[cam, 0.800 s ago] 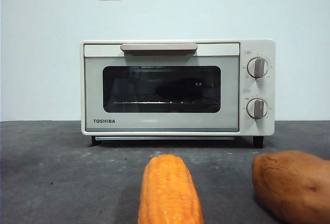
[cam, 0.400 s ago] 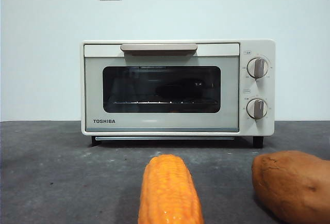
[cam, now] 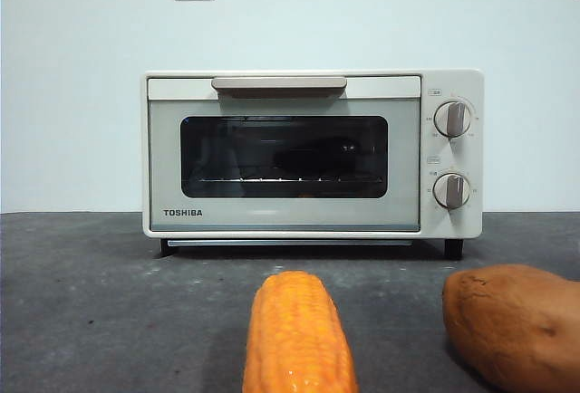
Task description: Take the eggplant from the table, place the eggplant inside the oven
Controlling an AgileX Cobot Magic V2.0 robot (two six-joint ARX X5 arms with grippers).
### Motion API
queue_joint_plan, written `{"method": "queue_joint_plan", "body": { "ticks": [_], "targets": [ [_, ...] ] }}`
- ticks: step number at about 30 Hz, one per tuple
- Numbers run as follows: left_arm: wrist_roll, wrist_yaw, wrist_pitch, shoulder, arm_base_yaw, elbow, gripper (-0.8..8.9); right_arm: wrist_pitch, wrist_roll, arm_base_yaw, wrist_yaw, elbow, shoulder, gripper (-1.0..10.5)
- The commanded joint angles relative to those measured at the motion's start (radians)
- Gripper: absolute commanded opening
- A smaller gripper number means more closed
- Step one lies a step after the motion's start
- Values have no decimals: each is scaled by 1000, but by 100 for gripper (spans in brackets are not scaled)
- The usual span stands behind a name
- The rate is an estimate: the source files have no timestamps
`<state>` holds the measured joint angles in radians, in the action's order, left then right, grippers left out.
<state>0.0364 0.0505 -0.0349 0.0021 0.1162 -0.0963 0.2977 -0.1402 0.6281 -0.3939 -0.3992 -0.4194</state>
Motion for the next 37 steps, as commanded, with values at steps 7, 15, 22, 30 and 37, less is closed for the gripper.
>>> {"method": "queue_joint_plan", "body": {
  "ticks": [7, 15, 22, 30, 37],
  "targets": [
    [11, -2, -15, 1, 0, 93, 6, -22, -17, 6, -3, -6, -2, 12],
    [11, -2, -71, 5, 0, 93, 6, -21, -17, 6, -3, -6, -2, 12],
    [11, -2, -71, 5, 0, 93, 6, -21, -17, 6, -3, -6, -2, 12],
    [11, -2, -71, 5, 0, 93, 6, -21, -16, 6, -3, -6, -2, 12],
    [11, -2, -71, 5, 0, 93, 6, -30, 153, -47, -76, 4, 69, 12]
  ]
}}
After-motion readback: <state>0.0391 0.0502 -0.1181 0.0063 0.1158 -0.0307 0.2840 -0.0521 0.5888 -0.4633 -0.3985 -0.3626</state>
